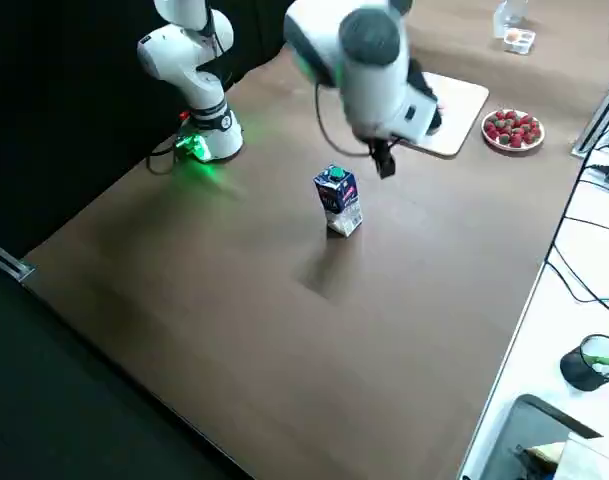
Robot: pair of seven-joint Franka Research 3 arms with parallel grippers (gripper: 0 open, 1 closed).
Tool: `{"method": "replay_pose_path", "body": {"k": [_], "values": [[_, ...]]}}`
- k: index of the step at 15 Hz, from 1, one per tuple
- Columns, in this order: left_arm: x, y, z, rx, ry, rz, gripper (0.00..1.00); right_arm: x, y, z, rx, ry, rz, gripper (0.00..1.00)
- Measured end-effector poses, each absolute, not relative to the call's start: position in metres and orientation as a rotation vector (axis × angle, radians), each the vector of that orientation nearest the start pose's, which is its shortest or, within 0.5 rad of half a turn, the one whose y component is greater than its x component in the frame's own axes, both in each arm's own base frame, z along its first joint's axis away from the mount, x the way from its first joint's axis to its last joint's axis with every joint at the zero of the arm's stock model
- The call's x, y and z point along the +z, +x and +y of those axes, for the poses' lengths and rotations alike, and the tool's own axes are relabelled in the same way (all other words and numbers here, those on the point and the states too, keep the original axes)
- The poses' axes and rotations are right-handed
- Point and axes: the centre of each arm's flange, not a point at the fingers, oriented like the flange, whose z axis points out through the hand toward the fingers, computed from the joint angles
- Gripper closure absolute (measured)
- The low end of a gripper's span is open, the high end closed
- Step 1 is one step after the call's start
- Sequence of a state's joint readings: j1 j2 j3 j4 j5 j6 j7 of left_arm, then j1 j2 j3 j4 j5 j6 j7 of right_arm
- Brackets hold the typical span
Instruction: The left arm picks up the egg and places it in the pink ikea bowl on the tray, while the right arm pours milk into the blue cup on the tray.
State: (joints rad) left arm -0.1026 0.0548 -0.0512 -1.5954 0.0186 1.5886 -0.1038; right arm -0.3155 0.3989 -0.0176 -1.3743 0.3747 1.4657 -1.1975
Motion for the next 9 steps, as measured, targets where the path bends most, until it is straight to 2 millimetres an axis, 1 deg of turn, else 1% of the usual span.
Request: {"method": "replay_pose_path", "body": {"k": [2, 4, 6, 9], "values": [[0.583, 0.564, -0.086, 0.093, -3.115, 0.083, 0.00, 0.493, 0.624, -0.137, 0.037, -2.514, -1.033, 0.02], [0.583, 0.564, -0.087, 0.093, -3.115, 0.085, 0.00, 0.505, 0.626, -0.107, 0.095, -2.593, -0.944, 0.01], [0.583, 0.563, -0.088, 0.094, -3.115, 0.088, 0.00, 0.514, 0.626, -0.085, 0.131, -2.658, -0.810, 0.01], [0.583, 0.563, -0.088, 0.094, -3.115, 0.088, 0.00, 0.526, 0.625, -0.060, 0.185, -2.757, -0.602, 0.01]]}}
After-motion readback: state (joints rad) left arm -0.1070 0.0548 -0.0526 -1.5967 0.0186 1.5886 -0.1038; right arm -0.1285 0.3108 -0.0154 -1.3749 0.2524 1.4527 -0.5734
